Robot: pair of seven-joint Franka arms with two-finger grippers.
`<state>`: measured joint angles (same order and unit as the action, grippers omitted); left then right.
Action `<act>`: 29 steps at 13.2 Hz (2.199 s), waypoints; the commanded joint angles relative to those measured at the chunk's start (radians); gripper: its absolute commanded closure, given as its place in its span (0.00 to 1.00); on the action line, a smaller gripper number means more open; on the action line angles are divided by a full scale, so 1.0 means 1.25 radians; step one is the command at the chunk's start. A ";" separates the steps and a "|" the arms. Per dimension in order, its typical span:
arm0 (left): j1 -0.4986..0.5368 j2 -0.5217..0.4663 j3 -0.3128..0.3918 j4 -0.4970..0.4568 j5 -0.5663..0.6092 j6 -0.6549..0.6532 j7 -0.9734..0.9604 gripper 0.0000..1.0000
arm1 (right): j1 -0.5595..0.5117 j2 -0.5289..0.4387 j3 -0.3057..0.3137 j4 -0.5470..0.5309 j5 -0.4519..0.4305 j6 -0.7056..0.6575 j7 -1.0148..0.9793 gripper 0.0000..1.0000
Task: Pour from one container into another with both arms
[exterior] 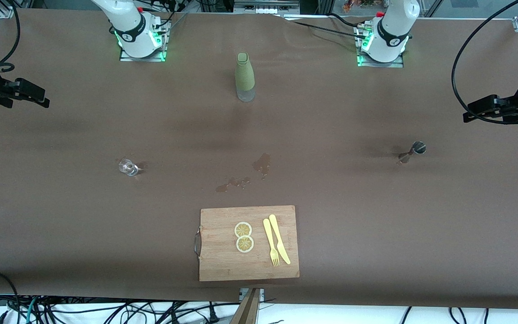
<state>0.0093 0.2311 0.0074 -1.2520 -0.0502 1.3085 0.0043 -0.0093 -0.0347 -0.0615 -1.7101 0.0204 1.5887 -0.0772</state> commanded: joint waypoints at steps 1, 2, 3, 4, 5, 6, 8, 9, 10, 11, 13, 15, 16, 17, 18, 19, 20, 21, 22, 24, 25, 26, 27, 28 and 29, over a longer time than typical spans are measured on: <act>-0.001 0.000 -0.002 0.000 0.013 -0.004 -0.001 0.00 | -0.001 0.000 0.001 0.015 -0.009 -0.013 0.011 0.00; -0.003 0.003 -0.005 0.003 0.017 -0.001 -0.005 0.00 | -0.001 0.000 0.001 0.015 -0.008 -0.013 0.011 0.00; -0.003 0.003 -0.006 0.003 0.016 -0.001 -0.006 0.00 | -0.001 0.000 0.001 0.015 -0.009 -0.013 0.010 0.00; -0.003 0.003 -0.006 0.003 0.014 -0.001 -0.005 0.00 | -0.001 0.000 0.001 0.015 -0.009 -0.013 0.011 0.00; -0.003 0.003 -0.005 0.003 0.014 -0.001 -0.005 0.00 | -0.001 0.000 0.001 0.015 -0.008 -0.013 0.011 0.00; -0.003 0.003 -0.005 0.003 0.016 -0.001 -0.005 0.00 | -0.001 0.000 0.001 0.015 -0.009 -0.013 0.011 0.00; 0.002 0.011 -0.002 0.001 0.012 -0.002 0.001 0.00 | -0.001 0.000 0.001 0.015 -0.010 -0.012 0.008 0.00; 0.007 0.011 0.000 0.001 0.010 -0.002 0.021 0.00 | -0.001 0.000 0.001 0.015 -0.009 -0.012 0.008 0.00; 0.011 0.011 0.004 -0.001 0.009 -0.002 0.077 0.00 | -0.001 0.000 0.001 0.015 -0.010 -0.012 0.009 0.00; 0.012 0.014 0.020 -0.006 0.009 -0.002 0.166 0.00 | -0.001 0.000 0.001 0.015 -0.009 -0.012 0.009 0.00; 0.017 0.035 0.061 -0.008 -0.016 -0.002 0.334 0.00 | -0.001 0.002 0.001 0.016 -0.010 -0.012 0.000 0.00; 0.031 0.059 0.135 -0.024 -0.101 -0.002 0.482 0.00 | 0.000 0.003 0.005 0.017 -0.009 -0.016 0.004 0.00; 0.037 0.071 0.164 -0.037 -0.133 -0.002 0.534 0.00 | 0.000 0.007 0.005 0.017 -0.008 -0.014 -0.001 0.00; 0.049 0.076 0.184 -0.051 -0.156 -0.002 0.575 0.00 | 0.001 0.018 0.005 0.017 -0.008 -0.018 -0.004 0.00; 0.067 0.083 0.189 -0.067 -0.172 -0.002 0.616 0.00 | 0.003 0.025 0.005 0.017 -0.008 -0.020 -0.006 0.00; 0.089 0.087 0.190 -0.083 -0.196 -0.002 0.658 0.00 | 0.004 0.035 0.005 0.017 -0.006 -0.031 -0.014 0.00; 0.113 0.091 0.194 -0.098 -0.228 -0.004 0.709 0.00 | 0.003 0.041 0.005 0.016 -0.002 -0.049 -0.044 0.00; 0.126 0.099 0.206 -0.106 -0.249 -0.004 0.770 0.00 | 0.000 0.050 0.003 0.016 0.001 -0.055 -0.101 0.00; 0.137 0.108 0.221 -0.113 -0.276 -0.005 0.838 0.00 | -0.005 0.064 -0.002 0.017 0.002 -0.055 -0.184 0.00; 0.176 0.150 0.252 -0.136 -0.347 -0.010 0.989 0.00 | -0.013 0.078 -0.027 0.017 0.006 -0.049 -0.329 0.00; 0.192 0.168 0.266 -0.154 -0.376 -0.010 1.066 0.00 | -0.013 0.088 -0.044 0.017 0.037 -0.050 -0.367 0.00; 0.210 0.188 0.276 -0.174 -0.399 -0.010 1.142 0.00 | -0.013 0.094 -0.068 0.017 0.086 -0.050 -0.385 0.00; 0.229 0.209 0.281 -0.192 -0.427 -0.010 1.216 0.00 | -0.013 0.105 -0.088 0.017 0.117 -0.052 -0.415 0.00; 0.250 0.238 0.282 -0.216 -0.469 -0.010 1.295 0.00 | -0.015 0.118 -0.099 0.018 0.142 -0.051 -0.458 0.00; 0.271 0.262 0.282 -0.244 -0.510 -0.010 1.391 0.00 | -0.015 0.130 -0.114 0.018 0.160 -0.047 -0.517 0.00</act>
<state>0.3152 0.5117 0.3558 -1.5079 -0.6030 1.3046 1.5592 -0.0230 0.0966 -0.1804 -1.7108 0.1701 1.5435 -0.6217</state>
